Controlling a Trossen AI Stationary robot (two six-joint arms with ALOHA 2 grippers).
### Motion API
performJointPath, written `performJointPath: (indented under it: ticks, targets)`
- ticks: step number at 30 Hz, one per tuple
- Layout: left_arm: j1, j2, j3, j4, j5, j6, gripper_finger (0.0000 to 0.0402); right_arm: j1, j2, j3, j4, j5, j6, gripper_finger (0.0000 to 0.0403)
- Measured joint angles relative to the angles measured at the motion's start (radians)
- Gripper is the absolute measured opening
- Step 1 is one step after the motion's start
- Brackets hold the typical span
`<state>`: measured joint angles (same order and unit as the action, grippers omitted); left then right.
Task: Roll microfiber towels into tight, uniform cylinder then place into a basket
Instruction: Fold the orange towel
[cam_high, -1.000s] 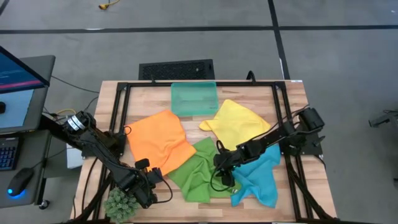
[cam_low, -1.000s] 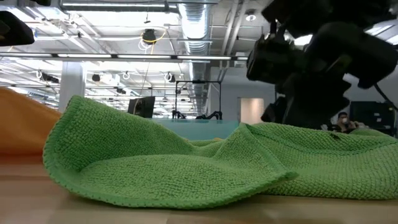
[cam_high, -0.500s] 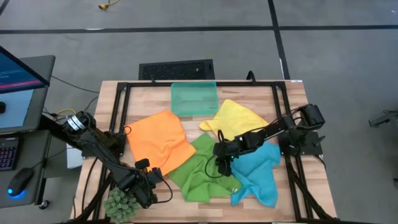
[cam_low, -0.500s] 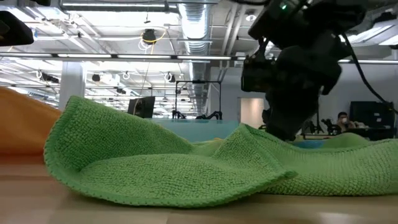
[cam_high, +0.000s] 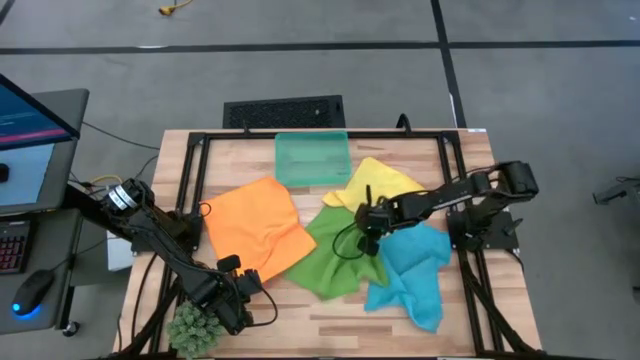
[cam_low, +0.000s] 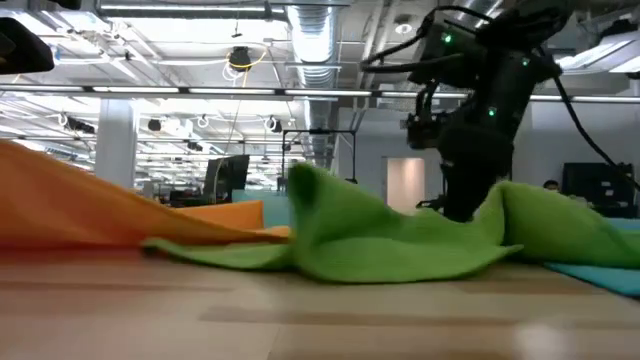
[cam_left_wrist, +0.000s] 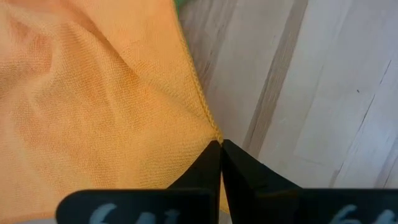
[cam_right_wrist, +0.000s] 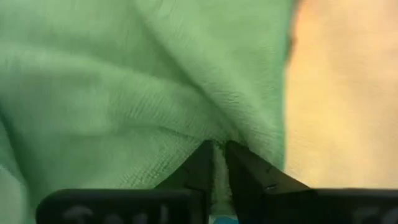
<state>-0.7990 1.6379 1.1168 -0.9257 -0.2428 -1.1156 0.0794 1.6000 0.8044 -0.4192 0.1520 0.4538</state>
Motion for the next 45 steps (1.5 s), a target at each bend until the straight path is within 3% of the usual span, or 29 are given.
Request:
performJointPath:
  ticks: [5,13,27,39,45]
  targets:
    - [0.000,0.000,0.000,0.000,0.000,0.000,0.0000,-0.027,-0.057,0.000,-0.142,0.126,0.063,0.0050]
    - [0.000,0.000,0.000,0.000,0.000,-0.002,0.0000,-0.067,-0.142,0.002,-0.248,0.185,0.088,0.0040]
    - [0.000,0.000,0.000,0.000,0.000,-0.003,0.0000,-0.092,-0.426,0.005,-0.430,0.430,0.202,0.0020]
    - [0.000,0.000,0.000,-0.003,0.002,-0.003,0.0000,-0.179,-0.441,0.005,-0.552,0.429,0.282,0.0022]
    - [0.000,0.000,0.000,-0.003,0.003,-0.001,0.0000,-0.199,-0.417,0.005,-0.532,0.358,0.280,0.0025]
